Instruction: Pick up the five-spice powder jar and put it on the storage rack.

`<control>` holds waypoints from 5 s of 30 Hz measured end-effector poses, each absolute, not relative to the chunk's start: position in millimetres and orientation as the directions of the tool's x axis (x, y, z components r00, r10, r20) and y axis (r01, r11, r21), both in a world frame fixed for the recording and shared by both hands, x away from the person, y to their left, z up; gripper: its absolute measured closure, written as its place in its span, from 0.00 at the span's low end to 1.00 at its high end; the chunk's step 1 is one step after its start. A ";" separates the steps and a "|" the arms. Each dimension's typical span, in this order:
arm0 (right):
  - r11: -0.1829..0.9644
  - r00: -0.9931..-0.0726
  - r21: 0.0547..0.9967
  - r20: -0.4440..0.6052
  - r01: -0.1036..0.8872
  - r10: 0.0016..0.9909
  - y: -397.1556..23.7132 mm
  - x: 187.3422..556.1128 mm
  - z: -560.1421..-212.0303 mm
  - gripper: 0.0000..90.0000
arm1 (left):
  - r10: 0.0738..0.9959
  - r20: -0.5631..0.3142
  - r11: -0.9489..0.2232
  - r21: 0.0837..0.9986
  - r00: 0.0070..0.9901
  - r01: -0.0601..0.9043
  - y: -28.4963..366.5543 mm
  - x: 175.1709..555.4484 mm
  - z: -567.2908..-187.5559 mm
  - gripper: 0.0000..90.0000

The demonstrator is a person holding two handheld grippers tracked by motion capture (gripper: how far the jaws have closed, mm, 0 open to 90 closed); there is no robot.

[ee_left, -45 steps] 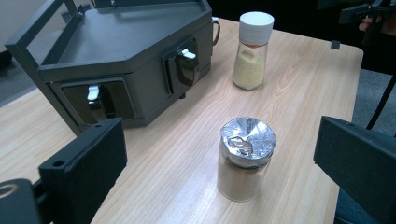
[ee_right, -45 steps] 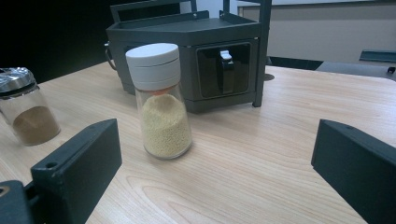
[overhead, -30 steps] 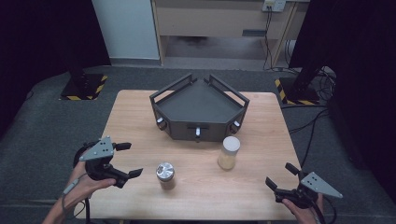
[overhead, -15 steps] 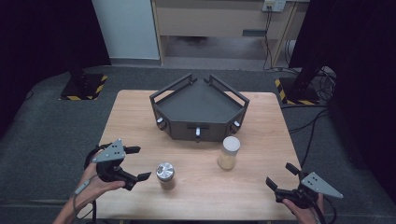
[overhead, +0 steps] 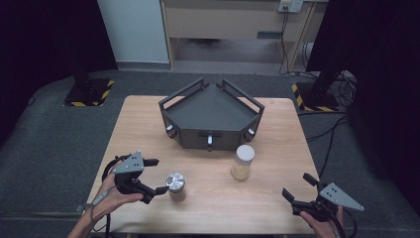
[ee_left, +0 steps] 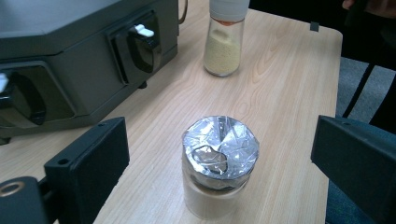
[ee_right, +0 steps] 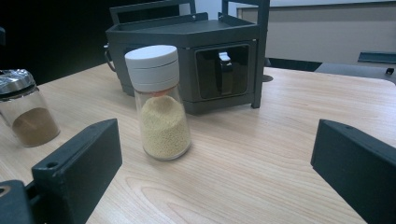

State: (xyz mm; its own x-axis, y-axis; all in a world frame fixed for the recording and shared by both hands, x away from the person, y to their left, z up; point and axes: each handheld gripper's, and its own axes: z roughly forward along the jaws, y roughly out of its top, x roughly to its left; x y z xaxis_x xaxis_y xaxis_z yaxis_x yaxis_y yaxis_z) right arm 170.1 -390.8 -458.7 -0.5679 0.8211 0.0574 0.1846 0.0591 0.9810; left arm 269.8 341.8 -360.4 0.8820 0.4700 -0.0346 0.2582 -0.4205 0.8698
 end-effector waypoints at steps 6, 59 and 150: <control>0.060 -0.567 0.981 0.056 0.183 0.822 -390.7 169.8 -458.6 0.03 | 0.461 -0.038 -0.433 0.862 0.886 0.262 335.1 275.4 -366.8 0.03; 0.056 -0.562 0.982 0.057 0.182 0.825 -391.0 168.6 -458.7 0.03 | 0.407 -0.004 -0.486 0.846 0.913 0.220 302.8 296.8 -404.4 0.37; -0.008 -0.567 0.979 0.125 0.203 0.814 -399.7 178.9 -467.6 0.03 | 0.510 0.071 -0.500 0.836 0.857 0.228 254.1 474.2 -229.1 0.37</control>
State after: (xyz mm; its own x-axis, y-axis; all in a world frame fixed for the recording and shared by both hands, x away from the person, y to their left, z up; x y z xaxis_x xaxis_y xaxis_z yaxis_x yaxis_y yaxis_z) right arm 178.9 -399.7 -467.6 -0.5672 0.8141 0.1245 0.2031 -0.0082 0.9791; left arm 474.2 254.1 -229.1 0.8572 0.5100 0.0711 0.2280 -0.4999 0.8355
